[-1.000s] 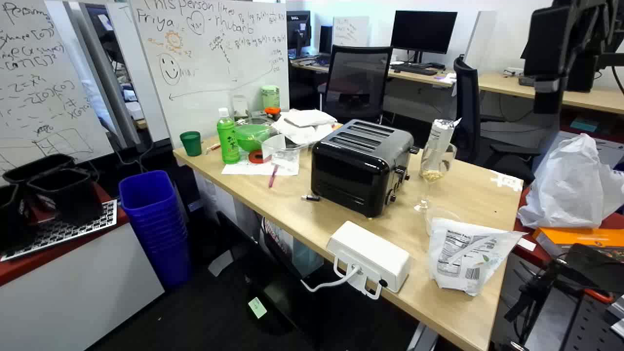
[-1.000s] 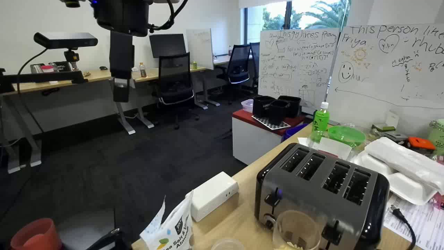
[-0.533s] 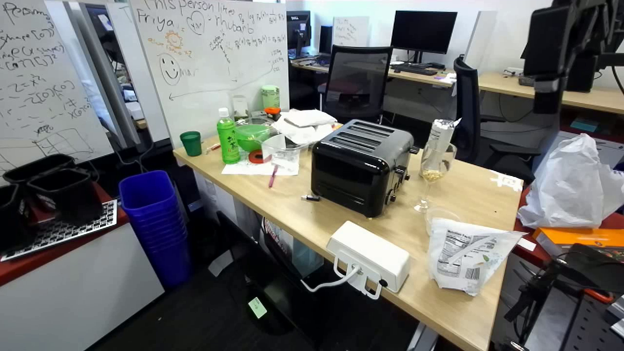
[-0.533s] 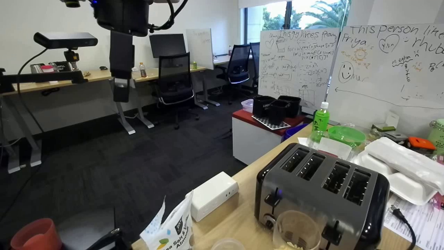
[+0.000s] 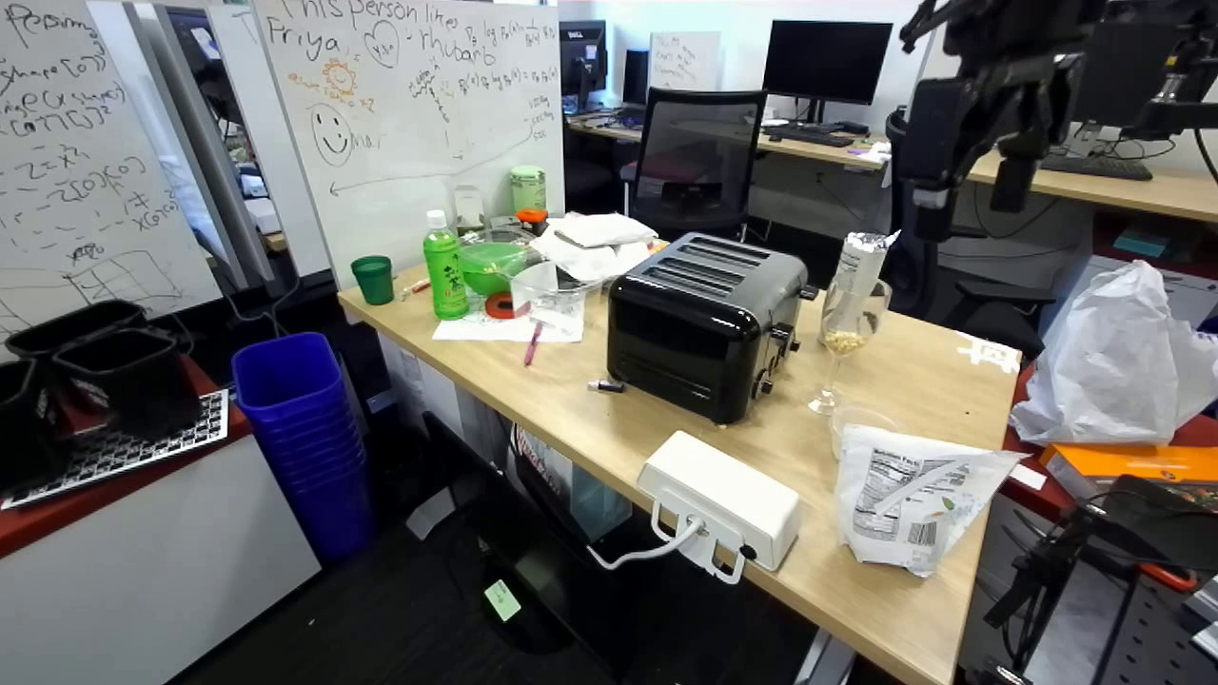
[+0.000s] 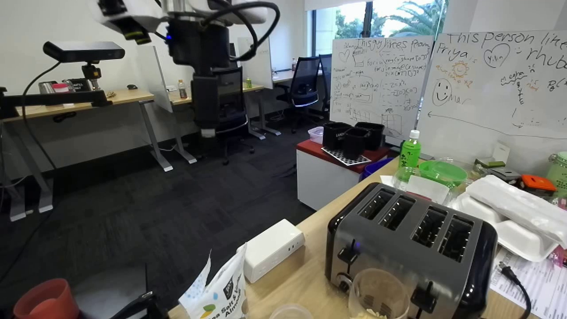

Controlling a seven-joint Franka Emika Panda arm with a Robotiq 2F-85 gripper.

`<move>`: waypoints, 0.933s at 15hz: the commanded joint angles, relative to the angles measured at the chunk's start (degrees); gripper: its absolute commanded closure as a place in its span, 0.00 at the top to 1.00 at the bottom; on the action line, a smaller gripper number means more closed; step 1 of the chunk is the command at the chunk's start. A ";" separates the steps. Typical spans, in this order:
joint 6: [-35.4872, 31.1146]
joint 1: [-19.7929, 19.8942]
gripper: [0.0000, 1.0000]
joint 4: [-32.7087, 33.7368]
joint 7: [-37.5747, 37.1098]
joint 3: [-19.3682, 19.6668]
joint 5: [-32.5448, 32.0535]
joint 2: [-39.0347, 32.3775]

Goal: Put the cup on the white machine

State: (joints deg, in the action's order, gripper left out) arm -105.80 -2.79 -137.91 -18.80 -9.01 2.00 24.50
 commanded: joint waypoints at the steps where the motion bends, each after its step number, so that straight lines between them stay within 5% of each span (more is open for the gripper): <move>1: -7.31 1.01 1.00 -1.65 0.18 1.56 0.25 -4.14; 6: -13.87 2.72 1.00 -2.21 -1.37 2.98 -4.19 -13.86; 14: -13.97 2.01 1.00 -2.29 -0.50 3.71 -3.29 -13.95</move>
State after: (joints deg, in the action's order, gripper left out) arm -119.86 -0.38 -140.26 -19.26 -5.71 -1.22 10.55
